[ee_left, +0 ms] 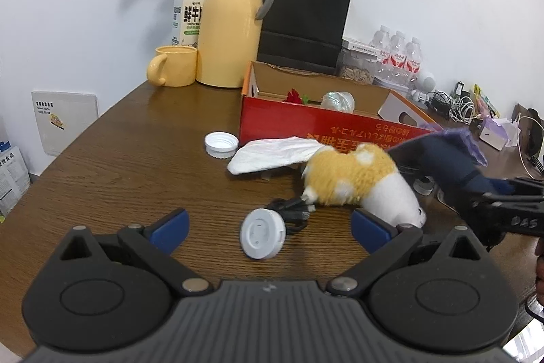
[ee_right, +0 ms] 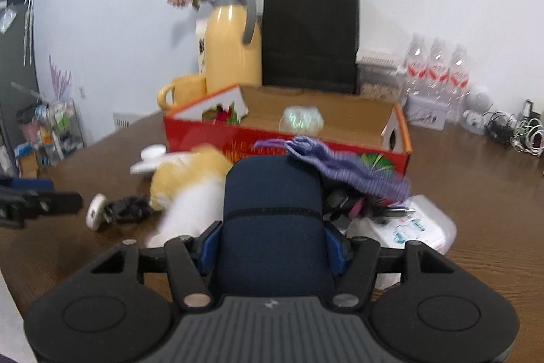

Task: Organize objects
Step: 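Grasp the navy zip pouch with the right tool and lift it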

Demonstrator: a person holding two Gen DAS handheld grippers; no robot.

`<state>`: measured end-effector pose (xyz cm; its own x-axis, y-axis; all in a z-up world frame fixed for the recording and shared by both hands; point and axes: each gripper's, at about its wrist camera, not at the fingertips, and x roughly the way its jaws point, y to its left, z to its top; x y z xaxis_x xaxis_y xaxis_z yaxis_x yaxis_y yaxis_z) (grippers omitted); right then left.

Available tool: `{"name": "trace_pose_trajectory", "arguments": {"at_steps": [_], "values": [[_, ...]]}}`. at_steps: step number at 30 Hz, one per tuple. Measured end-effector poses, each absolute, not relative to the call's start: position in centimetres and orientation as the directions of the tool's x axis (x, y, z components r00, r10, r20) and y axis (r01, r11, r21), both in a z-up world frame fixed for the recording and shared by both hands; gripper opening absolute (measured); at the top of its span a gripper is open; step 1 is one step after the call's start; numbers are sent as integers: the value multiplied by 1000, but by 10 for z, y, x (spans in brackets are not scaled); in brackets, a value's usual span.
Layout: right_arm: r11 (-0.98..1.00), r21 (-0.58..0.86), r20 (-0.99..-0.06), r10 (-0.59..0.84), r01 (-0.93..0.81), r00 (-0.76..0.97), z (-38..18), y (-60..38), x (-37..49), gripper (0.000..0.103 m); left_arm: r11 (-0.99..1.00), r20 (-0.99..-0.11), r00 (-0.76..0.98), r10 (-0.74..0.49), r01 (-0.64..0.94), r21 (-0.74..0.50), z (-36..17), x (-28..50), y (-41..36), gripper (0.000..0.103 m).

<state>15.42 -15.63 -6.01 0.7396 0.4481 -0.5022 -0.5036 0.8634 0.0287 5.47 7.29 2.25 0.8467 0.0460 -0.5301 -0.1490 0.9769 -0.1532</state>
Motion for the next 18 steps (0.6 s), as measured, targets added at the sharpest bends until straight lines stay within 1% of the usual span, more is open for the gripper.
{"name": "trace_pose_trajectory", "arguments": {"at_steps": [7,13,18], "values": [[877,58,-421,455,-477,785,-54,-170,128,60,981,-553,833,6,-111,-157,22,68,57,103],[884,55,-391,447,-465,804,-54,-176,119,60,985,-573,819,-39,-64,-158,21,88,30,103],[885,43,-368,445,-463,817,-53,-185,113,60,987,-574,818,-41,-55,-148,22,110,3,103]]}}
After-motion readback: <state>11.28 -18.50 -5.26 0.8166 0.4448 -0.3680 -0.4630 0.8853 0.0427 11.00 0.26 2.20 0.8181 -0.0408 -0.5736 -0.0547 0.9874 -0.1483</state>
